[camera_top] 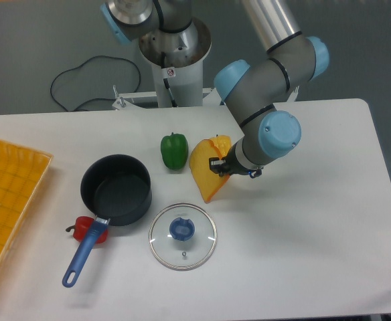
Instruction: Pick up the bread slice
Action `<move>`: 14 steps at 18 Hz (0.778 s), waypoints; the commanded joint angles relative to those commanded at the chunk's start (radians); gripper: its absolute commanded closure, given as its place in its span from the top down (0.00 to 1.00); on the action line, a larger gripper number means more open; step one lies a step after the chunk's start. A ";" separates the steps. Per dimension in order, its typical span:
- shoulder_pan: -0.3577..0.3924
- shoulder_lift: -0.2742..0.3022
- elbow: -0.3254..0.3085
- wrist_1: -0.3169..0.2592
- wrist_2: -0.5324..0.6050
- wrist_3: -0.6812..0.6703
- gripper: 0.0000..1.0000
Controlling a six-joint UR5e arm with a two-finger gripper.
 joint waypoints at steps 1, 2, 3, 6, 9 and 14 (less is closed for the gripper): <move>-0.002 0.000 0.002 0.000 0.000 -0.002 0.27; -0.005 0.003 0.002 -0.002 -0.002 -0.003 0.27; -0.005 0.008 0.002 -0.006 -0.003 -0.008 0.27; -0.017 0.021 0.009 -0.032 -0.006 -0.025 0.26; -0.021 0.029 0.040 -0.078 -0.006 -0.026 0.25; -0.028 0.029 0.095 -0.124 -0.005 -0.025 0.24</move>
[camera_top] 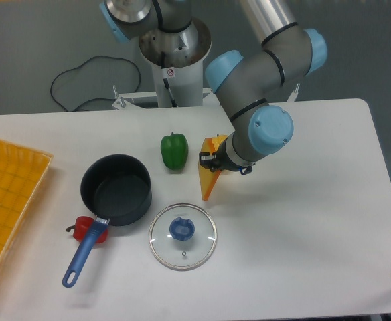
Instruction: Pick up the bread slice
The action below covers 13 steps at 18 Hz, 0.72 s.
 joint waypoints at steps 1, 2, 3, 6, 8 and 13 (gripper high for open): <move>-0.002 0.003 0.002 -0.006 -0.002 0.002 0.24; -0.002 0.009 0.002 -0.008 -0.002 0.000 0.24; -0.003 0.012 0.002 -0.014 -0.002 0.000 0.24; -0.020 0.034 0.002 -0.037 -0.002 -0.002 0.23; -0.023 0.046 0.003 -0.042 -0.002 -0.002 0.23; -0.026 0.048 0.043 -0.043 -0.002 0.002 0.23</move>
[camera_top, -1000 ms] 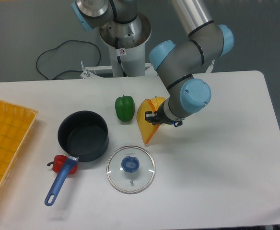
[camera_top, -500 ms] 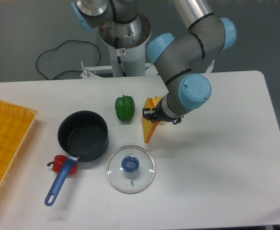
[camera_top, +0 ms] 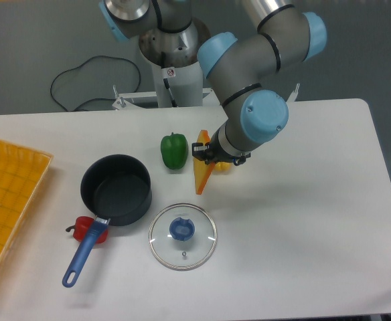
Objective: Pick up the bread slice
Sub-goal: 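Lift the bread slice up off the table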
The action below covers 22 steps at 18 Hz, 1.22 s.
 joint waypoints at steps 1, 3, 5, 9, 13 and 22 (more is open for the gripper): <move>-0.012 0.000 0.012 -0.002 0.008 0.008 0.23; -0.021 0.002 0.046 0.003 0.011 0.026 0.23; -0.046 0.002 0.063 0.011 0.024 0.078 0.21; -0.080 0.012 0.065 0.043 0.129 0.202 0.21; -0.084 0.015 0.062 0.105 0.150 0.355 0.21; -0.097 0.032 0.026 0.155 0.175 0.503 0.21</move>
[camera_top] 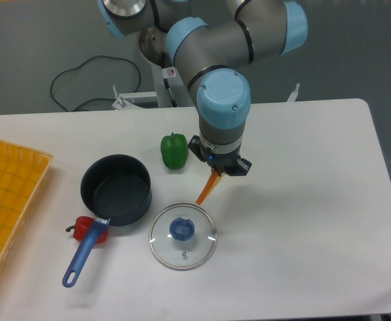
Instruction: Pick up the bread slice
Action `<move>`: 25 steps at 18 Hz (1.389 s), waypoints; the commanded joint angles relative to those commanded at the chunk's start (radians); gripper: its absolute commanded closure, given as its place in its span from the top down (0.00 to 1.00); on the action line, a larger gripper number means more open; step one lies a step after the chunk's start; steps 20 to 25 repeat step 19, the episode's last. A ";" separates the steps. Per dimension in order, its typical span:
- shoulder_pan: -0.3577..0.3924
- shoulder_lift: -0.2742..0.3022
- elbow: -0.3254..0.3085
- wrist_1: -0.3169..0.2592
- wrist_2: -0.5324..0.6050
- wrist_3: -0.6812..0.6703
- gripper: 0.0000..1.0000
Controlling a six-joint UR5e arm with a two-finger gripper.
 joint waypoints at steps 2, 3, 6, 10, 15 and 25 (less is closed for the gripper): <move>-0.002 0.002 0.000 0.000 -0.005 -0.003 0.21; -0.002 0.002 0.000 0.000 -0.005 -0.003 0.21; -0.006 0.002 0.000 0.000 -0.008 -0.003 0.21; -0.009 0.002 -0.002 0.000 -0.008 -0.003 0.21; -0.009 -0.002 -0.003 0.000 -0.008 -0.005 0.21; -0.014 -0.002 -0.003 0.000 -0.008 -0.017 0.22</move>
